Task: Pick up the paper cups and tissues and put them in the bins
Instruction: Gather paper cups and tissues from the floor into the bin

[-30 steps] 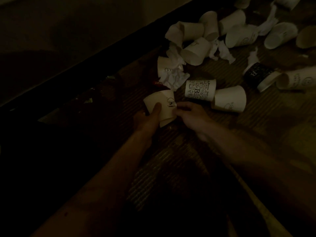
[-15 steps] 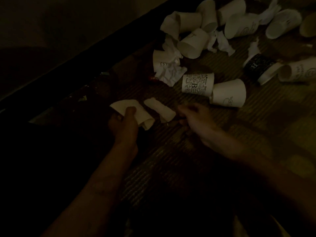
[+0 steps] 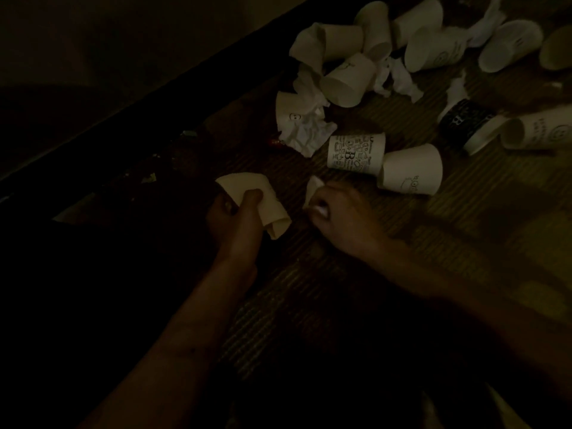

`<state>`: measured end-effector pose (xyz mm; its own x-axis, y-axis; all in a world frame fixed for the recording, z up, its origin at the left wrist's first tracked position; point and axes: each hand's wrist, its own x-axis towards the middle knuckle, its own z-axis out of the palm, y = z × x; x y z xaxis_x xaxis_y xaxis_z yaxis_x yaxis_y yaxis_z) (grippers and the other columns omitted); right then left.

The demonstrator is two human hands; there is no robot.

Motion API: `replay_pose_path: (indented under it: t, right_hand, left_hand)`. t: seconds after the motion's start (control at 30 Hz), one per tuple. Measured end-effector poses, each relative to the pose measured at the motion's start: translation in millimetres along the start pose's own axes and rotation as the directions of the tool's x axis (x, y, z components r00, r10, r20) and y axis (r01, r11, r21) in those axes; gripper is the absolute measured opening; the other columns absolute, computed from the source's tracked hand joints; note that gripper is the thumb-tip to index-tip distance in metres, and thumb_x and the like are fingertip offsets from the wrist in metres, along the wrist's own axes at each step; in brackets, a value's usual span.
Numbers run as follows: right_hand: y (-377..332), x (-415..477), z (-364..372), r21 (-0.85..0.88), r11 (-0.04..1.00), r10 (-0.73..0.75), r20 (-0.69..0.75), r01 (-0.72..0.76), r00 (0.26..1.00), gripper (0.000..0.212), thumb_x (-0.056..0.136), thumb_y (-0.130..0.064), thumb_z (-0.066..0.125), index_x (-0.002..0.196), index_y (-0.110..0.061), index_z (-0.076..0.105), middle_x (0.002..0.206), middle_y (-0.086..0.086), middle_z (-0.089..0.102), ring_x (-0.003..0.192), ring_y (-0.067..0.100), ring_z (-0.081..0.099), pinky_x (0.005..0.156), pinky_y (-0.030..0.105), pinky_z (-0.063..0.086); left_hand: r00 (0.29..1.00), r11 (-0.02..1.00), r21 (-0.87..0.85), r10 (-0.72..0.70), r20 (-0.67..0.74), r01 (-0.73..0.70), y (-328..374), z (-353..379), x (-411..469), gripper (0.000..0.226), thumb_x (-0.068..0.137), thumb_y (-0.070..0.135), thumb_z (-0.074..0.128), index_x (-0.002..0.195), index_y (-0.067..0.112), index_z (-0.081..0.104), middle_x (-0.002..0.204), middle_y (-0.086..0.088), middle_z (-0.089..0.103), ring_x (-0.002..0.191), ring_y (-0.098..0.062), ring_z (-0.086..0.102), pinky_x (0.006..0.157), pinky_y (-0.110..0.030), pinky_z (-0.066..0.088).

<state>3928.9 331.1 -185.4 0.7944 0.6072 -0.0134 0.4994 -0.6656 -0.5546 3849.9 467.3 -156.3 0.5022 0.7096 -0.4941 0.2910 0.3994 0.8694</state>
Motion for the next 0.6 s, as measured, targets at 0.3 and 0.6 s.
replay_pose_path:
  t: [0.3, 0.6]
  right_hand:
    - [44.2, 32.5, -56.9, 0.014, 0.968, 0.247, -0.18, -0.249, 0.952, 0.023, 0.09, -0.028, 0.067, 0.106, -0.011, 0.068, 0.143, 0.016, 0.039, 0.131, 0.032, 0.037, 0.105, 0.04, 0.038]
    - [44.3, 59.8, -60.0, 0.226, 0.907, 0.399, -0.185, -0.356, 0.898, 0.026, 0.087, -0.024, 0.071, 0.107, -0.008, 0.068, 0.123, 0.013, 0.061, 0.109, 0.02, 0.056, 0.092, 0.029, 0.045]
  left_hand:
    - [0.993, 0.997, 0.075, 0.022, 0.117, -0.031, -1.7, 25.4, -4.6, 0.027, 0.086, 0.017, 0.071, 0.107, 0.022, 0.054, 0.103, 0.007, 0.062, 0.088, -0.007, 0.063, 0.053, -0.015, 0.051]
    - [0.979, 0.991, 0.122, 0.028, 0.2, -0.053, 10.4, 31.4, -9.6, 0.025, 0.086, 0.018, 0.071, 0.088, 0.027, 0.048, 0.094, 0.008, 0.058, 0.08, -0.004, 0.06, 0.05, -0.014, 0.049]
